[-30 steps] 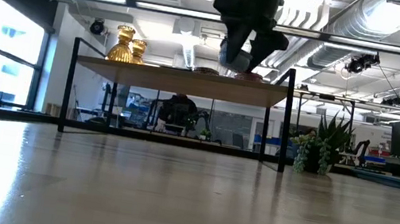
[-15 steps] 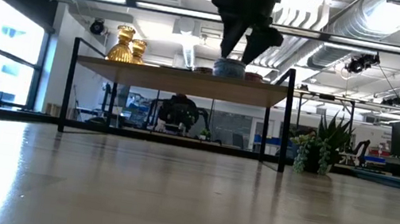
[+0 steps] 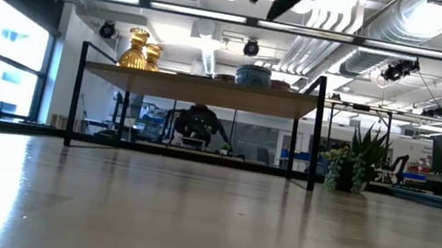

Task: Pick & Place candle stick holders
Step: Put the yellow glass candle holder on the shelf

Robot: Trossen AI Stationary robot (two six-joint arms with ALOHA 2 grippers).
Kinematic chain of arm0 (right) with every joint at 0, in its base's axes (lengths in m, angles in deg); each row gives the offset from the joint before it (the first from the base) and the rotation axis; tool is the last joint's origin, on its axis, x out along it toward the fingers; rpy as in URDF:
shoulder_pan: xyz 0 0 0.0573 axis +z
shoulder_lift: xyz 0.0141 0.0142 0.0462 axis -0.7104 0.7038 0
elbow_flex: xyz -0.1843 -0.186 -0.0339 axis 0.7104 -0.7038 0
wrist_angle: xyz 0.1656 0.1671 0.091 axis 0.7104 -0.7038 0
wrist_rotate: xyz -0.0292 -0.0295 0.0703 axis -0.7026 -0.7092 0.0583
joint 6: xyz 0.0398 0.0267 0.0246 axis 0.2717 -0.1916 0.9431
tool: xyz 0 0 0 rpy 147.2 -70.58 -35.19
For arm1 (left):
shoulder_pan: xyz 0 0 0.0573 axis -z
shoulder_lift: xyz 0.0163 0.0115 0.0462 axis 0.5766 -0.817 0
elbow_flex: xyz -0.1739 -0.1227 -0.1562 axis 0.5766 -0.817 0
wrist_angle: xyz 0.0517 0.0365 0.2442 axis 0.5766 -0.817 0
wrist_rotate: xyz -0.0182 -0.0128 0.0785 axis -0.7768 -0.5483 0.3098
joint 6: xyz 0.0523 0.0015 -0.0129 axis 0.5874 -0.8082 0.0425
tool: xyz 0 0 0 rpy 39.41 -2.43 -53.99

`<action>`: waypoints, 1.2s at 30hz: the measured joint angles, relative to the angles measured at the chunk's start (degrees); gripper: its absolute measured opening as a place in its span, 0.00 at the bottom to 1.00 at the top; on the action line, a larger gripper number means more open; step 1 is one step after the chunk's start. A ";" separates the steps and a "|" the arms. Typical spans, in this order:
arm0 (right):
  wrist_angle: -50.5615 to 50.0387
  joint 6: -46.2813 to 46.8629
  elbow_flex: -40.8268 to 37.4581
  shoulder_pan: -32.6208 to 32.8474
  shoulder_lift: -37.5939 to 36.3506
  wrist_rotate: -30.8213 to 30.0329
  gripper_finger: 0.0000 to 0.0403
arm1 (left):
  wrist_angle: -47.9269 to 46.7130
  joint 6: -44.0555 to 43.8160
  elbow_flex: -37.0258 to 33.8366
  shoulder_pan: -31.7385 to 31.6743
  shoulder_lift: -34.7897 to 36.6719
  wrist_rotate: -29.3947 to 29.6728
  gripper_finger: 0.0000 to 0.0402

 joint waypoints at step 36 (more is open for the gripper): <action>-0.71 79.32 -53.62 67.87 -3.43 -47.06 0.77 | 25.39 27.72 -0.01 -13.49 -4.84 -1.51 0.63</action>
